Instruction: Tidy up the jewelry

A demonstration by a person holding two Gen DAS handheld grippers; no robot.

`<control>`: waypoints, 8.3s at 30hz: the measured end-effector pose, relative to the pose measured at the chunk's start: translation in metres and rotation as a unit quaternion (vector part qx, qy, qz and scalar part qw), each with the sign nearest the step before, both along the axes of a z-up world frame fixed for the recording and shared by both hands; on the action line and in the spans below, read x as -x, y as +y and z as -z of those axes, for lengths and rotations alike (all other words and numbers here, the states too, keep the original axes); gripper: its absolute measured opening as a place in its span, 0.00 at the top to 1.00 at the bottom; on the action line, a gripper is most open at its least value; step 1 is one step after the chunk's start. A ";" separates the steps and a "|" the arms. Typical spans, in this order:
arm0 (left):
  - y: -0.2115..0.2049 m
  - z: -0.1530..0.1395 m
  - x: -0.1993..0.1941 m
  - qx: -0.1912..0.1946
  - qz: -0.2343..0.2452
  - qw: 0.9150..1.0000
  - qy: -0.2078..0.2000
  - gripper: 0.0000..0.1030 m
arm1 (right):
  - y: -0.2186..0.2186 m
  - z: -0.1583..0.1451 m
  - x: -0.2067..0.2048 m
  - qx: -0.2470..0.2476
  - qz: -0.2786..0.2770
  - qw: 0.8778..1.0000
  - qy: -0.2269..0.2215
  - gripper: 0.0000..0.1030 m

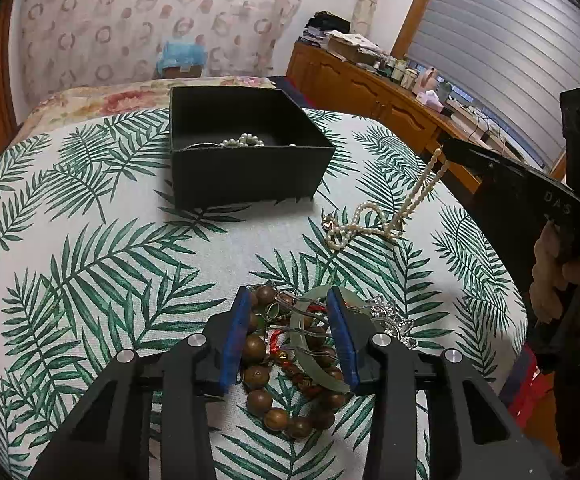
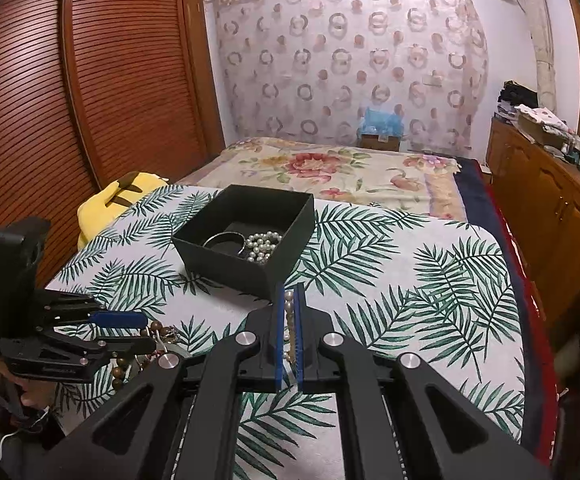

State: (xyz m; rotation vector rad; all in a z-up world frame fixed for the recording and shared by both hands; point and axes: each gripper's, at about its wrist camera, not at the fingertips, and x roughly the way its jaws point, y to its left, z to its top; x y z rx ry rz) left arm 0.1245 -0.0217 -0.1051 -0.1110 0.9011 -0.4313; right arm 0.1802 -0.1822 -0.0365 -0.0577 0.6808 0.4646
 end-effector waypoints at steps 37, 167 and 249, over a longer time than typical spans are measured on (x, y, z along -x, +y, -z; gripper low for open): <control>0.013 -0.106 -0.001 -0.003 -0.020 0.990 -0.137 0.99 | 0.017 -0.073 -0.003 -0.019 -0.022 0.997 -0.067 0.95; 0.033 -0.001 0.063 -0.096 -0.083 0.991 -0.049 0.33 | 0.079 0.087 0.008 0.038 -0.093 0.984 0.149 0.88; 0.022 -0.121 0.023 -0.076 -0.035 0.983 -0.166 0.88 | 0.036 0.039 0.036 0.001 -0.039 0.998 0.050 0.92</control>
